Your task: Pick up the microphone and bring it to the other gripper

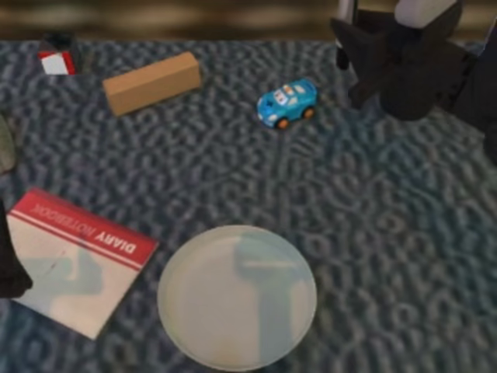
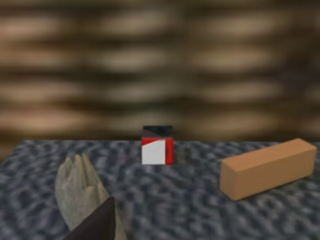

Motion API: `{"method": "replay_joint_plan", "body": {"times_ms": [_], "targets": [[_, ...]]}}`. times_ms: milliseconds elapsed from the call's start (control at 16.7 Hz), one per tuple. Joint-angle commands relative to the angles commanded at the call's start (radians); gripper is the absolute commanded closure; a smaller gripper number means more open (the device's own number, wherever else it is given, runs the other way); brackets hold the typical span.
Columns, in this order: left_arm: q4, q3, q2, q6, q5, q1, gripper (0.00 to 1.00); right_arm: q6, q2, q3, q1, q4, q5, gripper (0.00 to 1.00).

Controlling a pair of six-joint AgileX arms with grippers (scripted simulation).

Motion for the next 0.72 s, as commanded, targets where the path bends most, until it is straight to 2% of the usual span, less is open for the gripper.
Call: {"method": "replay_joint_plan", "body": {"times_ms": [120,480,600,720], "targets": [[0.0,0.0,0.0,0.0,0.0,0.0,0.0,0.003,-0.038,-0.013,0.05,-0.018,0.048,1.0],[0.0,0.0,0.0,0.0,0.0,0.0,0.0,0.016,-0.207,-0.073,0.271,-0.102,0.261,1.0],[0.0,0.0,0.0,0.0,0.0,0.0,0.0,0.017,-0.239,-0.083,0.309,-0.117,0.298,1.0],[0.0,0.0,0.0,0.0,0.0,0.0,0.0,0.018,-0.242,-0.084,0.312,-0.118,0.302,1.0]]}}
